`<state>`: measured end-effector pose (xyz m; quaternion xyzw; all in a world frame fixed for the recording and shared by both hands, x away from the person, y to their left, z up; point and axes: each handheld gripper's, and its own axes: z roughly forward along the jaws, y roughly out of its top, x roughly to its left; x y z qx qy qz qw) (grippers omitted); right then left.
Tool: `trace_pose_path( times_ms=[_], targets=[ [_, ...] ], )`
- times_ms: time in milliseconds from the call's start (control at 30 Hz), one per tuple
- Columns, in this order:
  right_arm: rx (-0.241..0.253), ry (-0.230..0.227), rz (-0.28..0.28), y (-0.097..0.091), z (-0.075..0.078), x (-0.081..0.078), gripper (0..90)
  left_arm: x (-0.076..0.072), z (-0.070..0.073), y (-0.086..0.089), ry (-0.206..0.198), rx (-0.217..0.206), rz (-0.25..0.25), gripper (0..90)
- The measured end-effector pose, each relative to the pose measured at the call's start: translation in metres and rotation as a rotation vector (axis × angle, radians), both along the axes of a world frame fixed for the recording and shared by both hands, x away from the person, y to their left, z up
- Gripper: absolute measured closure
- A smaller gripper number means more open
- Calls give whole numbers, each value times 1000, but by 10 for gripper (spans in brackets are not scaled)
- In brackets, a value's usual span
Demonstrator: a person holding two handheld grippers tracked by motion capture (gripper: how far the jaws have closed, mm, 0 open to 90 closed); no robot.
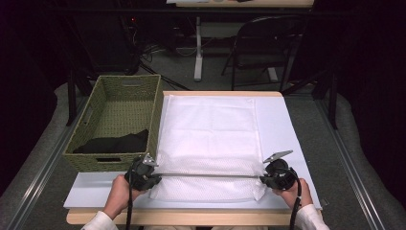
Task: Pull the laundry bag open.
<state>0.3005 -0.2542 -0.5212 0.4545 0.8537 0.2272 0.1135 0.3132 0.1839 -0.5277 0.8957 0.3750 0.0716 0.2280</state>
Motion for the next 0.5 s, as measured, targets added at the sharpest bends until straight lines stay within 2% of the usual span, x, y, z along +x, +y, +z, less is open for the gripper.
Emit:
trace_pose_path(
  times_ms=[67, 200, 233, 267, 333, 500],
  targets=[
    [8, 8, -17, -1, 0, -1, 850, 0, 0, 4, -1, 2, 4, 867],
    [9, 8, -16, 0, 0, -1, 850, -1, 1, 6, 6, 9, 4, 867],
    [1, 0, 0, 0, 0, 0, 850, -1, 1, 6, 6, 13, 4, 867],
    [2, 11, -20, 1, 0, -1, 851, -1, 1, 6, 5, 18, 3, 867],
    [3, -2, -8, 0, 0, -1, 851, 0, 2, 8, 0, 31, 3, 867],
    [1, -1, -12, -1, 0, 0, 851, 1, 1, 16, 1, 51, 28, 867]
  ],
)
